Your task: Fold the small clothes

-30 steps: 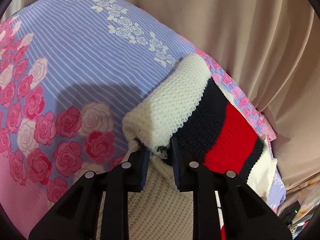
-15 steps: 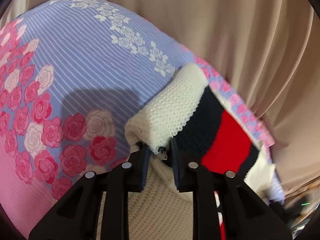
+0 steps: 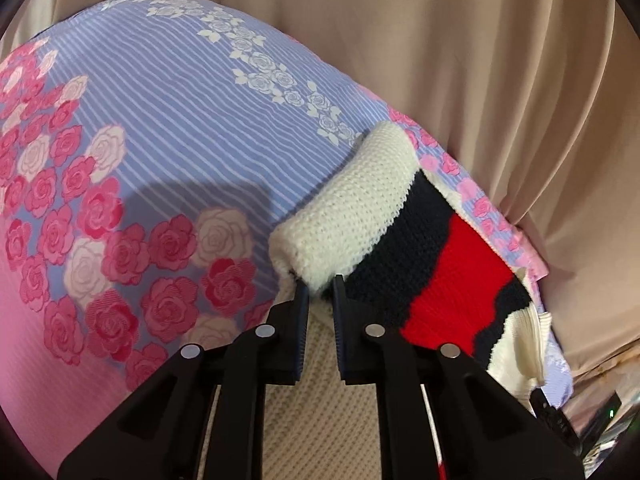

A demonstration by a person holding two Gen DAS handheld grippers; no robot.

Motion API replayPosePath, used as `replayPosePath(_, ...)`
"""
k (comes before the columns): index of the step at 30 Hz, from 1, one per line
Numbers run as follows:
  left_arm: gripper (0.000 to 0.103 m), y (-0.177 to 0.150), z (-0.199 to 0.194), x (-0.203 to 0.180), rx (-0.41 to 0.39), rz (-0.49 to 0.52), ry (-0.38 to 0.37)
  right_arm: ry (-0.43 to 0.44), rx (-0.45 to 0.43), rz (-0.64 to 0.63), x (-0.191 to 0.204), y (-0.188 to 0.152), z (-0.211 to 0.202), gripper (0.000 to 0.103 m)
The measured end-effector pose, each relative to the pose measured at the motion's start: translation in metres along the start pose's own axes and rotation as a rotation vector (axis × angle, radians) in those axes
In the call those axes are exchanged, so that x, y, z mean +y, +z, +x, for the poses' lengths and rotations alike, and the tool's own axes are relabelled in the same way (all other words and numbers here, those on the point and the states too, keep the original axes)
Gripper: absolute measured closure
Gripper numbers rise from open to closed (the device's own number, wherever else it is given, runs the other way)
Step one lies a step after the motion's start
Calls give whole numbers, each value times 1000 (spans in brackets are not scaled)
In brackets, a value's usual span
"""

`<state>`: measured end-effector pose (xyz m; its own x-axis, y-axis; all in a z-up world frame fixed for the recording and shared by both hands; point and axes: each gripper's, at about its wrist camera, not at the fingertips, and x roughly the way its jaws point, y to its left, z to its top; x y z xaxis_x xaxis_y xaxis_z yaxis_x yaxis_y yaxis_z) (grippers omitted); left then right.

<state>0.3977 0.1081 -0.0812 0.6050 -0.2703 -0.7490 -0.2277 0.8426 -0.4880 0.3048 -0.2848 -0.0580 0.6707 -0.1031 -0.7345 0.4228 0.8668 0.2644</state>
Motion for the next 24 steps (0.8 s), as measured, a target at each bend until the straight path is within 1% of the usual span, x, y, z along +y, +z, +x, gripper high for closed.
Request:
replayPosePath(1, 91, 0, -5, 3, -17, -10, 0, 33, -18, -11, 10, -5, -10, 85)
replayPosePath(2, 91, 2, -8, 5, -32, -13, 8, 127, 10, -31, 26, -6, -12, 85)
replayPosePath(3, 92, 2, -9, 8, -45, -9, 25, 211, 60, -69, 49, -7, -7, 85)
replayPosePath(4, 92, 4, -6, 10, -42, -1, 42, 275, 99, -114, 73, -8, -1, 85)
replayPosePath(6, 92, 5, 8, 20, 13, -24, 60, 385, 132, -213, 122, -15, 8, 85)
replayPosePath(7, 93, 5, 14, 26, 36, -44, 52, 432, 148, -278, 154, -18, 16, 83)
replayPosePath(8, 95, 3, 15, 30, 37, -54, 38, 450, 154, -351, 186, -23, 26, 83)
replayPosePath(9, 95, 3, 14, 32, 28, -50, 25, 453, 160, -402, 208, -26, 34, 80)
replayPosePath(10, 95, 4, 13, 33, 34, -39, 18, 458, 168, -439, 225, -29, 42, 74)
replayPosePath(12, 95, 6, 8, 37, 23, -44, -5, 459, 173, -493, 255, -36, 56, 67)
replayPosePath(13, 94, 8, 3, 41, 11, -44, -23, 453, 166, -523, 272, -43, 61, 67)
replayPosePath(15, 94, 10, -5, 49, -5, -42, -41, 440, 164, -546, 291, -45, 79, 67)
replayPosePath(16, 94, 12, -10, 56, -14, -45, -49, 429, 185, -546, 298, -46, 90, 72)
replayPosePath(17, 93, 14, -13, 60, -18, -47, -49, 414, 211, -549, 306, -50, 105, 72)
replayPosePath(18, 93, 14, -15, 66, -23, -50, -41, 414, 198, -554, 309, -48, 112, 72)
replayPosePath(19, 93, 14, -18, 71, -25, -53, -37, 404, 182, -569, 314, -47, 112, 71)
replayPosePath(20, 93, 13, -21, 76, -23, -57, -37, 391, 184, -567, 317, -45, 107, 71)
replayPosePath(21, 93, 12, -23, 78, -20, -61, -41, 402, 186, -535, 313, -44, 94, 71)
replayPosePath(22, 93, 11, -27, 83, -13, -67, -50, 430, 184, -501, 307, -43, 85, 71)
replayPosePath(23, 93, 8, -32, 85, -8, -65, -53, 466, 167, -454, 292, -44, 67, 71)
replayPosePath(24, 93, 4, -37, 87, -4, -59, -56, 482, 143, -417, 276, -46, 48, 71)
